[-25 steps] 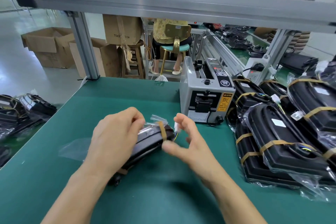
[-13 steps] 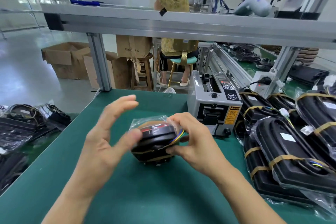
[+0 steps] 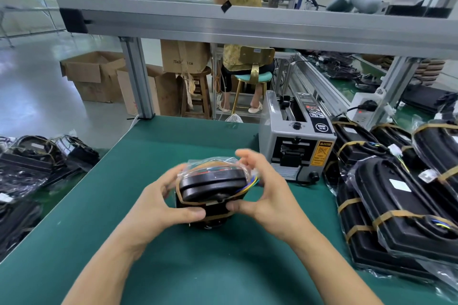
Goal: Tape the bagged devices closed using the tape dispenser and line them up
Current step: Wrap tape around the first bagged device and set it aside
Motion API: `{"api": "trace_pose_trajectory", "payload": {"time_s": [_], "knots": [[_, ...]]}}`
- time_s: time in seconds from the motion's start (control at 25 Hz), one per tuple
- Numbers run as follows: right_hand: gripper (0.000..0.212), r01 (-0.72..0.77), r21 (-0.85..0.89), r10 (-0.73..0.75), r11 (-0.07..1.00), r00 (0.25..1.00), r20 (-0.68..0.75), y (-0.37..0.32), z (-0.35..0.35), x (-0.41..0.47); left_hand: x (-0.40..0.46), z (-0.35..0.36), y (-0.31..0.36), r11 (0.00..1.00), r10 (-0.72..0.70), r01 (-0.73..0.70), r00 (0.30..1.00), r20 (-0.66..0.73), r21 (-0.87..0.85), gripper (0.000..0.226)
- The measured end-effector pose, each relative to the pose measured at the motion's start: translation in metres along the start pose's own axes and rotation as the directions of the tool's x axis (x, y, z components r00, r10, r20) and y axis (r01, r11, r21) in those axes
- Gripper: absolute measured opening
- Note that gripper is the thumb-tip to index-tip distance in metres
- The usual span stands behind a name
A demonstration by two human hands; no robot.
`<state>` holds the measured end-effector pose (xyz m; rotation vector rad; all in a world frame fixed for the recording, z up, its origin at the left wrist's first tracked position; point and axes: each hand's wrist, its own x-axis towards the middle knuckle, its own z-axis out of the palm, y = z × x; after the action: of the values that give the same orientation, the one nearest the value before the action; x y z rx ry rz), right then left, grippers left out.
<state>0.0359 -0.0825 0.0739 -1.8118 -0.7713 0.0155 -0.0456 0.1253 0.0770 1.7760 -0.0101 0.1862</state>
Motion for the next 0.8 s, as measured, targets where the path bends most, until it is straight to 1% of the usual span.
{"api": "trace_pose_trajectory", "payload": {"time_s": [0.04, 0.08, 0.12, 0.16, 0.2, 0.24, 0.28, 0.32, 0.44, 0.52, 0.64, 0.72, 0.76, 0.8], "knots": [[0.099, -0.056, 0.053, 0.056, 0.997, 0.998, 0.008, 0.004, -0.003, 0.002, 0.001, -0.001, -0.001, 0.999, 0.026, -0.026, 0.999, 0.029, -0.023, 0.075], [0.109, -0.122, 0.105, 0.119, 0.987, 0.992, 0.034, 0.007, -0.006, 0.004, 0.003, 0.0, -0.001, 0.996, 0.071, -0.07, 0.997, 0.026, -0.056, 0.07], [0.112, -0.18, 0.144, 0.169, 0.973, 0.982, 0.089, 0.011, -0.008, 0.006, 0.005, 0.001, -0.001, 0.988, 0.118, -0.117, 0.993, -0.003, -0.103, 0.071], [0.104, -0.209, 0.164, 0.182, 0.964, 0.969, 0.164, 0.013, -0.008, 0.007, 0.008, 0.003, -0.002, 0.975, 0.149, -0.154, 0.988, -0.045, -0.163, 0.073], [0.088, -0.207, 0.166, 0.167, 0.964, 0.959, 0.23, 0.013, -0.007, 0.008, 0.01, 0.004, -0.003, 0.958, 0.175, -0.189, 0.981, -0.082, -0.218, 0.073], [0.072, -0.193, 0.178, 0.146, 0.965, 0.958, 0.248, 0.011, -0.004, 0.01, 0.012, 0.006, -0.002, 0.938, 0.207, -0.225, 0.974, -0.094, -0.264, 0.071], [0.063, -0.176, 0.217, 0.127, 0.96, 0.967, 0.222, 0.009, -0.001, 0.012, 0.013, 0.007, 0.0, 0.922, 0.25, -0.262, 0.965, -0.078, -0.285, 0.068], [0.06, -0.152, 0.277, 0.104, 0.949, 0.978, 0.181, 0.007, 0.0, 0.014, 0.014, 0.008, 0.001, 0.912, 0.286, -0.287, 0.957, -0.048, -0.292, 0.066], [0.063, -0.08, 0.426, 0.027, 0.901, 0.991, 0.129, -0.005, -0.002, 0.021, 0.016, 0.003, 0.005, 0.895, 0.3, -0.281, 0.954, 0.001, -0.345, 0.065], [0.064, -0.01, 0.437, -0.053, 0.9, 0.99, 0.133, -0.015, -0.004, 0.024, 0.018, -0.003, 0.011, 0.877, 0.316, -0.268, 0.947, 0.059, -0.399, 0.064], [0.061, 0.083, 0.42, -0.143, 0.904, 0.983, 0.115, -0.028, -0.001, 0.025, 0.023, -0.012, 0.019, 0.877, 0.333, -0.247, 0.931, 0.151, -0.413, 0.059], [0.057, 0.12, 0.452, -0.178, 0.884, 0.98, 0.088, -0.033, 0.004, 0.027, 0.025, -0.018, 0.021, 0.853, 0.342, -0.239, 0.928, 0.15, -0.464, 0.052], [0.057, 0.117, 0.478, -0.171, 0.871, 0.983, 0.071, -0.034, 0.008, 0.028, 0.025, -0.02, 0.02, 0.828, 0.334, -0.233, 0.936, 0.114, -0.51, 0.048], [0.057, 0.094, 0.523, -0.138, 0.847, 0.989, 0.045, -0.034, 0.011, 0.03, 0.023, -0.023, 0.015, 0.809, 0.307, -0.224, 0.949, 0.066, -0.543, 0.049]]}}
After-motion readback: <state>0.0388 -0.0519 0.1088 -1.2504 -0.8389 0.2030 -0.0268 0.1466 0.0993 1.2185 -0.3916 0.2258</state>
